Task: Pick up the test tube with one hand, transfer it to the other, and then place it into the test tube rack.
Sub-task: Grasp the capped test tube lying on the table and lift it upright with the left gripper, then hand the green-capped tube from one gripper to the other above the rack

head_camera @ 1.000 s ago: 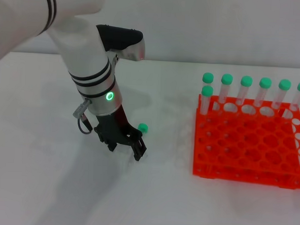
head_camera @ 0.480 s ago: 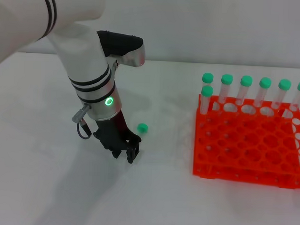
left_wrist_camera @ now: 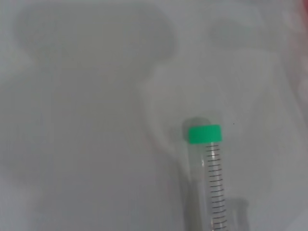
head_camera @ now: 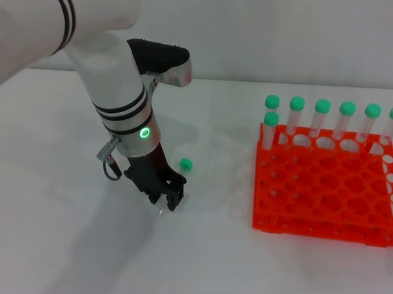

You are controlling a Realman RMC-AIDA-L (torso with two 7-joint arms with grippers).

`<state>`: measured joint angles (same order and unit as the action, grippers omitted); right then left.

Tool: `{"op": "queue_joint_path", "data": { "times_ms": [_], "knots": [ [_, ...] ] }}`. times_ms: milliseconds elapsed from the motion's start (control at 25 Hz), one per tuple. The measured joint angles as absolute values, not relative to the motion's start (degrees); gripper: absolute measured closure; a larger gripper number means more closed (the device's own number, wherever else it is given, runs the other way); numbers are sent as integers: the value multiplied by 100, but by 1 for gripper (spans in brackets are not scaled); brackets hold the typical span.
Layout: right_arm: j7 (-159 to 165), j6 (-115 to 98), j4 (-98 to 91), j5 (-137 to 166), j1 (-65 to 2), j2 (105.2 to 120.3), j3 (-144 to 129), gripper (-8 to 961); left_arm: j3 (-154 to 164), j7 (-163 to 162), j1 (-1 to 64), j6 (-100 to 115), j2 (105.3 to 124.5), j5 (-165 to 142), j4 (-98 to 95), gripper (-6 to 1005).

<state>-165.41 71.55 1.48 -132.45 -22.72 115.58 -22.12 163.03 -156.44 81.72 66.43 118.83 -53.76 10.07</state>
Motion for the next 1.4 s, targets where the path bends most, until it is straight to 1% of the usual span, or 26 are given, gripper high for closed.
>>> {"op": "queue_joint_path", "data": {
  "times_ms": [240, 480, 920, 1080, 1320, 1400],
  "knots": [
    [-16540, 7163, 144, -13245, -2266, 11567, -2215, 80, 16303, -15644, 8127, 6602, 11887, -5443, 1002, 664],
    [-16540, 7164, 143, -13245, -2260, 11560, -2215, 80, 16303, -15634, 8047, 6594, 11883, -5462, 1002, 723],
    [-16541, 7174, 140, -13245, -2252, 11548, -2193, 81, 16294, -15532, 8063, 6418, 11872, -5461, 1053, 779],
    [-16541, 7180, 140, -13245, -2250, 11548, -2146, 81, 16294, -15361, 8092, 6267, 11841, -5310, 1090, 800],
    [-16541, 7183, 124, -13245, -2243, 11548, -2145, 80, 16295, -14438, 8026, 5873, 11822, -4110, 1529, 808],
    [-16541, 7185, 111, -13245, -2241, 11548, -2144, 80, 16295, -13823, 7943, 5751, 11801, -3190, 1721, 808]
  ]
}}
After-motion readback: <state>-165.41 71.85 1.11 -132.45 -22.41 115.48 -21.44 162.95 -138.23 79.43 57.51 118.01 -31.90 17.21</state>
